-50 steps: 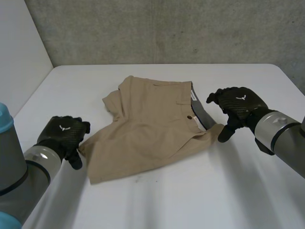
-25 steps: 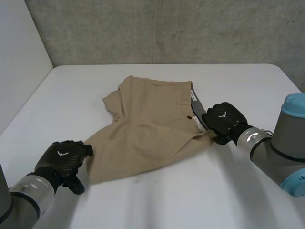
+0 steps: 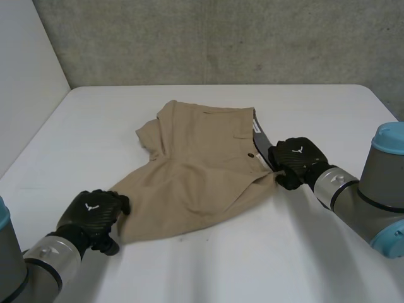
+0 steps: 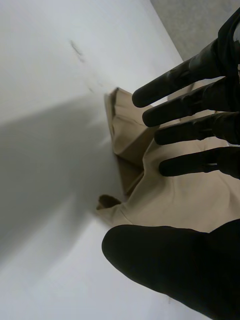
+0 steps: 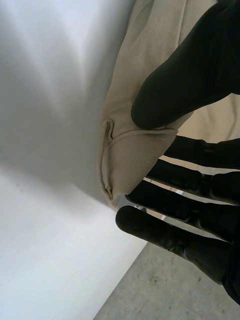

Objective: Fold the shorts.

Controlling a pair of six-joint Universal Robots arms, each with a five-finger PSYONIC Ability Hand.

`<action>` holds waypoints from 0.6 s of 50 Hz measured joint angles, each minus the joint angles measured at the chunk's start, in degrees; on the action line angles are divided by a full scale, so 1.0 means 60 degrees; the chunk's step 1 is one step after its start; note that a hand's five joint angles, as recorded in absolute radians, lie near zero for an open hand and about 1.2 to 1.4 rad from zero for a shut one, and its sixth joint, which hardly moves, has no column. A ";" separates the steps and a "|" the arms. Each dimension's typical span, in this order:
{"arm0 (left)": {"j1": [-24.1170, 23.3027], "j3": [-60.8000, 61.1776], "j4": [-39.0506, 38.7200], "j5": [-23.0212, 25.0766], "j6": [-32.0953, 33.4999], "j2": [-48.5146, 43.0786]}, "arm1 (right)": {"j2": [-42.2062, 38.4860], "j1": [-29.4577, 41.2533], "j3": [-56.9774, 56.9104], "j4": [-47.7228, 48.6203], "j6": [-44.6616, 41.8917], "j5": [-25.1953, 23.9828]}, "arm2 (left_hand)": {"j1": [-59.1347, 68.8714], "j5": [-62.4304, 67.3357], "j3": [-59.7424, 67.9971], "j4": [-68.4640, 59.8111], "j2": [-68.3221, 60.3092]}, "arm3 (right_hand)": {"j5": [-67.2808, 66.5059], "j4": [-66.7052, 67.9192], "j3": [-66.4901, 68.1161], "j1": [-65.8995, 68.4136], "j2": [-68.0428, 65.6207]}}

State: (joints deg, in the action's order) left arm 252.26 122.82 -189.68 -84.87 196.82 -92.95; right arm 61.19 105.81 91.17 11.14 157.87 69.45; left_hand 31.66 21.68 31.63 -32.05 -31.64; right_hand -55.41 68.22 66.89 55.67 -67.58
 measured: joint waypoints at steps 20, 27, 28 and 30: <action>-0.0954 -0.0122 -0.1556 -0.0414 0.0055 -0.1035 | 0.0117 0.0016 0.0070 -0.0289 -0.0018 0.0609 | 0.0293 0.0298 0.0325 -0.0302 -0.0328 | 0.0000 0.0001 0.0000 0.0000 0.0000; -0.0997 -0.0360 -0.1777 -0.1030 0.0065 -0.1583 | 0.0131 -0.0010 0.0097 -0.0335 -0.0022 0.0598 | 0.0345 0.0360 0.0410 -0.0357 -0.0420 | 0.0000 0.0002 0.0000 0.0000 0.0000; -0.0999 -0.0392 -0.1774 -0.1082 0.0068 -0.1648 | 0.0130 -0.0015 0.0098 -0.0332 -0.0024 0.0598 | 0.0426 0.0396 0.0441 -0.0395 -0.0452 | 0.0000 0.0001 0.0000 0.0000 0.0000; -0.1002 -0.0451 -0.1767 -0.1146 0.0073 -0.1760 | 0.0131 -0.0017 0.0099 -0.0329 -0.0027 0.0597 | 0.0556 0.0458 0.0491 -0.0461 -0.0512 | 0.0000 0.0001 0.0000 0.0000 0.0000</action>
State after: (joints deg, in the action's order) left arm 246.25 120.11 -200.28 -91.75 197.26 -103.51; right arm 61.98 105.71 91.76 9.17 157.71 73.03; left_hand 35.00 24.42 34.57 -34.81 -34.71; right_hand -55.41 68.22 66.89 55.67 -67.58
